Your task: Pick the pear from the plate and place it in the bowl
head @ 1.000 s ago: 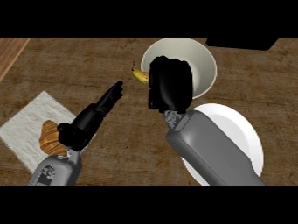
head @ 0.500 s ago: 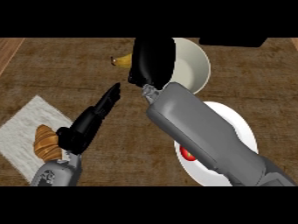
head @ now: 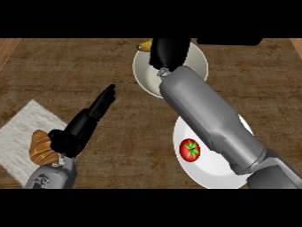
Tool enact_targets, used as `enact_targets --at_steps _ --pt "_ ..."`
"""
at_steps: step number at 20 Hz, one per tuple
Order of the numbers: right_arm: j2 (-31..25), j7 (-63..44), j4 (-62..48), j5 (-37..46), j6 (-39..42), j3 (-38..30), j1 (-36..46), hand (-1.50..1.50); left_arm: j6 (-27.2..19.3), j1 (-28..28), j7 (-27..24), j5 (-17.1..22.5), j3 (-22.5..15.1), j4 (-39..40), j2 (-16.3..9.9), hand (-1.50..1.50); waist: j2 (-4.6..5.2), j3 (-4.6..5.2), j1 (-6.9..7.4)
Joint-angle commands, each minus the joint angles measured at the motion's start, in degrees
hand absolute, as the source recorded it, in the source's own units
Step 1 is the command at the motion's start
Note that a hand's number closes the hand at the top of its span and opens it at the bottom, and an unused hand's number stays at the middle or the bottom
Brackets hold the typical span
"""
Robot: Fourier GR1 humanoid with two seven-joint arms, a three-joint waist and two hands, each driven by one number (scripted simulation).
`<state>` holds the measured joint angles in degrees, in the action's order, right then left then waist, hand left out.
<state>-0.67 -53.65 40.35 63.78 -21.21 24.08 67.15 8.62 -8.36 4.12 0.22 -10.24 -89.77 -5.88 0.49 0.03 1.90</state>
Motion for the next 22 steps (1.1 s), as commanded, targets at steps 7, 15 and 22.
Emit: enact_targets --at_steps 7,15,22 --pt "-1.7 13.3 -11.1 -17.0 4.4 -15.6 -2.1 -1.5 0.7 -0.1 -2.5 -0.4 0.5 2.1 0.0 0.0 0.6 -0.06 0.08" --pt "-3.7 28.8 -15.4 -19.2 -1.5 -20.2 0.7 -1.5 1.7 2.3 -0.5 0.8 1.7 -1.7 -1.0 0.0 0.04 -0.05 -0.14" --pt "-3.8 29.3 -12.4 -22.2 -18.5 -26.7 -1.2 -1.5 2.3 0.1 -1.3 0.9 2.9 0.3 -1.4 0.0 0.03 -0.06 -0.71"
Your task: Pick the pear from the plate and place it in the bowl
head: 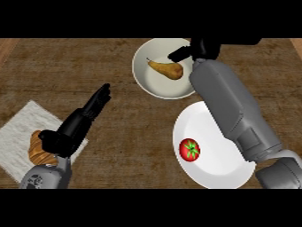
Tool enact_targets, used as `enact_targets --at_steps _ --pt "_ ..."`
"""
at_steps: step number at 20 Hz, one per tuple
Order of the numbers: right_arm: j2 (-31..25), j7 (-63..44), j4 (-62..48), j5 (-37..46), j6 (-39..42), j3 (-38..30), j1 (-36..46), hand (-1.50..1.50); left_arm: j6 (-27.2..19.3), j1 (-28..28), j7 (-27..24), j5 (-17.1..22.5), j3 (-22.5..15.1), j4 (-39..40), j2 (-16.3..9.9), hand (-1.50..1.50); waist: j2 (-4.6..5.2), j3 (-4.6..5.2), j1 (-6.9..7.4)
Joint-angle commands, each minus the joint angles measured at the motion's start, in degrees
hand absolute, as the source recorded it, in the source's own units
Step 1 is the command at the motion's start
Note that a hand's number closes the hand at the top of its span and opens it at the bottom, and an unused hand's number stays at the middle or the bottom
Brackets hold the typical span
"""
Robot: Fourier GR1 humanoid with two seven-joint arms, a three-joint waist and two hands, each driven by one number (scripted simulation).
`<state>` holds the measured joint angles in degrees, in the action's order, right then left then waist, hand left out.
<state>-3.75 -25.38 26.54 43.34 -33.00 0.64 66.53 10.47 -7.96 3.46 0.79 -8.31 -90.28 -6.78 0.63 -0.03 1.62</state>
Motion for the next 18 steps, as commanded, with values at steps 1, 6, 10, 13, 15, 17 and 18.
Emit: enact_targets --at_steps 1,6,10,13,15,17,18 --pt "-1.6 0.9 3.6 -2.9 -5.8 -4.0 -1.4 -1.5 -2.0 2.5 1.2 -0.6 -0.7 -2.3 1.5 0.0 -0.6 -0.02 -0.86" --pt "-4.8 4.4 9.3 -8.9 -4.4 -8.7 -6.1 -1.5 -1.9 -1.0 -2.1 -1.3 1.3 3.9 1.6 0.0 -0.58 0.02 -2.02" --pt "-7.9 7.2 18.3 -12.3 -3.7 -10.4 -16.0 -1.5 -1.4 -0.3 3.0 -0.1 1.1 -1.3 1.0 0.0 -1.06 0.0 -2.85" --pt "-11.6 11.1 25.3 -16.1 -0.4 -12.3 -23.5 -1.5 0.6 2.9 0.3 0.6 1.9 -1.7 -0.7 0.0 -1.11 0.01 -2.83" --pt "-13.8 12.4 29.7 -19.3 2.3 -14.1 -26.4 -1.5 -2.2 2.4 -1.2 -1.9 0.3 -0.1 2.1 0.0 -0.99 0.01 -2.73" --pt "-16.7 13.1 34.4 -21.4 5.6 -15.3 -31.8 -1.5 -1.0 1.7 0.7 0.0 1.9 -1.5 0.8 0.0 -1.1 0.01 -3.04" --pt "-14.5 12.9 36.7 -21.1 4.8 -14.1 -34.2 -1.5 -2.8 0.3 5.7 -1.2 0.1 -3.9 2.6 0.0 -0.95 0.01 -2.4"
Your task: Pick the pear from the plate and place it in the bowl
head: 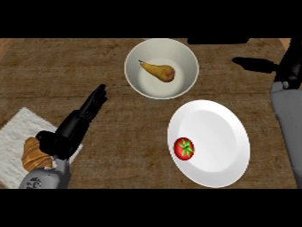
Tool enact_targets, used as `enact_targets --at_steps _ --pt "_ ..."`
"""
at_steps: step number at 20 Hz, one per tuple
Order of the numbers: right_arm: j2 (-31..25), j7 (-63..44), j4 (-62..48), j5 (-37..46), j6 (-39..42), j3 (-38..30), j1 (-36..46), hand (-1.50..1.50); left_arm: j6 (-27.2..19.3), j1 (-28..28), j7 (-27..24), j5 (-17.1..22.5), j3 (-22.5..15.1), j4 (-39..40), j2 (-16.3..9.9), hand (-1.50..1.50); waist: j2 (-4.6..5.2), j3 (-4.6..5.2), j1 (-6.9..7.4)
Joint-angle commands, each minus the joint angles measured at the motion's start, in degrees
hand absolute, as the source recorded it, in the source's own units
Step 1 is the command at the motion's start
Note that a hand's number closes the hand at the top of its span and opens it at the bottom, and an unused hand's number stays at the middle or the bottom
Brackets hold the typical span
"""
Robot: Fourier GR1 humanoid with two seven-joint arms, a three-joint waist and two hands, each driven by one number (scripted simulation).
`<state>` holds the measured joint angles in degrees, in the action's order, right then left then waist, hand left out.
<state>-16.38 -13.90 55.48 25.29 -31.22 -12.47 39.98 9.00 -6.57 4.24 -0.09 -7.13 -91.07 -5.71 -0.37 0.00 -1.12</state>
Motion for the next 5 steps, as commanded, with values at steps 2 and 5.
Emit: enact_targets --at_steps 2,5 --pt "-3.6 1.1 12.2 -5.4 8.0 -1.0 -11.6 -1.5 0.1 -3.5 -0.5 -0.7 0.8 4.2 0.8 0.0 0.19 0.02 0.16" --pt "-6.1 8.1 13.1 -12.5 12.8 -5.9 -17.3 -1.5 -0.8 -2.0 3.0 -0.8 -1.2 -1.0 2.1 0.0 0.22 -0.02 0.53"
